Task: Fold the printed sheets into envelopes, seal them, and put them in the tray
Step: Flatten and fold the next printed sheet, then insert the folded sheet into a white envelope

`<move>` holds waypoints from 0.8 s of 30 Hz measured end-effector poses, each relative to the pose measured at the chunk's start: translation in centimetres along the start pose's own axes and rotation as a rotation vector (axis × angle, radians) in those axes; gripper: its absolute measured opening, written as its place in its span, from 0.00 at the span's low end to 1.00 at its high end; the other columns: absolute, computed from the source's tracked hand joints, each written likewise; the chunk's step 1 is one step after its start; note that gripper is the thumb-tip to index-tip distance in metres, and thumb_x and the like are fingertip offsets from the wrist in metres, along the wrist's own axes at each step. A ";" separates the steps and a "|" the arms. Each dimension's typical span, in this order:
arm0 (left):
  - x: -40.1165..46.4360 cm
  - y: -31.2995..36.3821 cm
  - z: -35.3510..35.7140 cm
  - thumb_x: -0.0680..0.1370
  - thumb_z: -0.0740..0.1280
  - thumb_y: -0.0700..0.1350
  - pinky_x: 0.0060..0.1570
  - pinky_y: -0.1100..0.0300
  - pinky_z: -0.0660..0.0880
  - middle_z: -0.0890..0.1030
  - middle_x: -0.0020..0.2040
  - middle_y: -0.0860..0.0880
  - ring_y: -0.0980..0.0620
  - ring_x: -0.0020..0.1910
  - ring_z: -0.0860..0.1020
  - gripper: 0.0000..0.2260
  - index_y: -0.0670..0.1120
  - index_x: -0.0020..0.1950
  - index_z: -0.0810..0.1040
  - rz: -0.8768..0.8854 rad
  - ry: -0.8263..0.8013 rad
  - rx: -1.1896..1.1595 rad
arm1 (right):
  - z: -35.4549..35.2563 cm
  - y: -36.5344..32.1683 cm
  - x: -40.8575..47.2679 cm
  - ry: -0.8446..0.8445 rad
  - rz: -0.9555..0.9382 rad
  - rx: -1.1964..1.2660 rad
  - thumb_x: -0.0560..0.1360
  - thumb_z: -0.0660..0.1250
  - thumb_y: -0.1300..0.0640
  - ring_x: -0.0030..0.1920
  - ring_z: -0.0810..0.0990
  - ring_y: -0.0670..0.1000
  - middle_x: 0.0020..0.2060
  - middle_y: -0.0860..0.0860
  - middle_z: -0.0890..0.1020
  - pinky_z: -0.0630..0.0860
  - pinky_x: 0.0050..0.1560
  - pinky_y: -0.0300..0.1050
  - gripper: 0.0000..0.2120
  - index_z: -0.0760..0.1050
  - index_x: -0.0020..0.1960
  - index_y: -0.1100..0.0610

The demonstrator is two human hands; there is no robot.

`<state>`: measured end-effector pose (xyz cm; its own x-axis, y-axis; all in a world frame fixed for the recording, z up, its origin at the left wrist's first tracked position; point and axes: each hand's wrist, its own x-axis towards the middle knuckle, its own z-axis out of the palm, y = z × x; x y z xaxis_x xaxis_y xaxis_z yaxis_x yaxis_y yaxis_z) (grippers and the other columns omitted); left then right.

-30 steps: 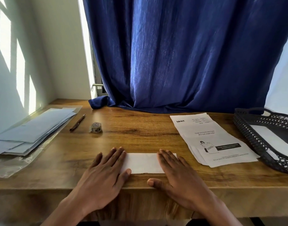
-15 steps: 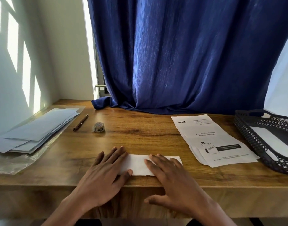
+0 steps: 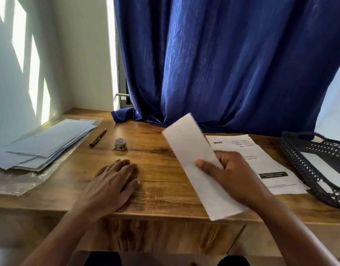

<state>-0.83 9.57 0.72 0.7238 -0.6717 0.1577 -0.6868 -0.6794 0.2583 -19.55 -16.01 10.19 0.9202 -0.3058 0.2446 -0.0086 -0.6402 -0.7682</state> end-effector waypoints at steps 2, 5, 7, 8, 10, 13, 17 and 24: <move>0.0 -0.2 0.1 0.80 0.49 0.70 0.80 0.54 0.52 0.57 0.83 0.56 0.56 0.82 0.54 0.32 0.59 0.82 0.59 0.003 0.004 -0.015 | 0.9 0.1 2.5 -0.017 0.146 0.246 0.75 0.69 0.37 0.38 0.87 0.47 0.40 0.43 0.87 0.79 0.31 0.34 0.14 0.80 0.51 0.46; -0.1 -0.3 0.2 0.79 0.48 0.71 0.80 0.54 0.51 0.57 0.83 0.56 0.57 0.82 0.53 0.33 0.59 0.82 0.60 0.016 0.022 -0.034 | 4.0 0.8 5.3 -0.046 0.307 0.515 0.76 0.73 0.45 0.41 0.88 0.51 0.43 0.49 0.88 0.82 0.33 0.42 0.13 0.79 0.57 0.49; -0.2 -0.2 0.3 0.81 0.50 0.70 0.80 0.54 0.51 0.58 0.83 0.57 0.57 0.82 0.53 0.31 0.59 0.81 0.60 0.013 0.038 -0.050 | 6.5 1.9 6.4 -0.032 0.379 0.570 0.76 0.74 0.47 0.44 0.88 0.54 0.46 0.51 0.89 0.84 0.39 0.48 0.16 0.79 0.60 0.51; -0.3 -0.1 0.3 0.81 0.51 0.69 0.80 0.54 0.51 0.58 0.83 0.57 0.57 0.82 0.53 0.30 0.59 0.81 0.61 0.006 0.052 -0.058 | 7.7 2.5 6.8 -0.017 0.399 0.581 0.76 0.75 0.48 0.45 0.88 0.55 0.46 0.52 0.89 0.85 0.42 0.51 0.16 0.79 0.60 0.51; -0.4 0.0 0.3 0.82 0.54 0.67 0.80 0.54 0.56 0.61 0.82 0.57 0.57 0.81 0.56 0.28 0.60 0.80 0.62 -0.009 0.088 -0.086 | 9.4 3.6 7.4 0.022 0.406 0.589 0.76 0.74 0.49 0.45 0.88 0.56 0.45 0.52 0.89 0.85 0.44 0.53 0.15 0.80 0.60 0.53; -0.8 0.0 0.2 0.80 0.59 0.65 0.74 0.51 0.68 0.66 0.78 0.60 0.56 0.76 0.66 0.25 0.63 0.78 0.64 -0.030 0.136 -0.176 | 10.4 4.5 7.9 0.069 0.392 0.579 0.76 0.74 0.47 0.42 0.88 0.55 0.42 0.51 0.89 0.84 0.43 0.53 0.14 0.81 0.56 0.52; -0.7 -0.9 -1.0 0.79 0.68 0.60 0.66 0.52 0.76 0.78 0.67 0.64 0.64 0.67 0.75 0.19 0.64 0.70 0.73 -0.055 0.199 -0.488 | 10.8 4.8 7.7 0.088 0.353 0.514 0.75 0.73 0.42 0.36 0.88 0.50 0.38 0.47 0.88 0.82 0.34 0.46 0.13 0.81 0.53 0.51; 3.5 -7.3 -7.8 0.79 0.72 0.54 0.47 0.69 0.76 0.83 0.48 0.68 0.67 0.46 0.82 0.06 0.63 0.54 0.81 -0.181 0.427 -0.369 | 10.9 5.0 7.3 0.087 0.308 0.530 0.76 0.73 0.43 0.32 0.86 0.48 0.34 0.45 0.87 0.77 0.23 0.38 0.12 0.81 0.50 0.52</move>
<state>7.19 14.45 6.83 0.8427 -0.3245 0.4296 -0.5365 -0.5736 0.6190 -8.62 -13.81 1.70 0.8707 -0.4918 -0.0052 -0.0528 -0.0831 -0.9951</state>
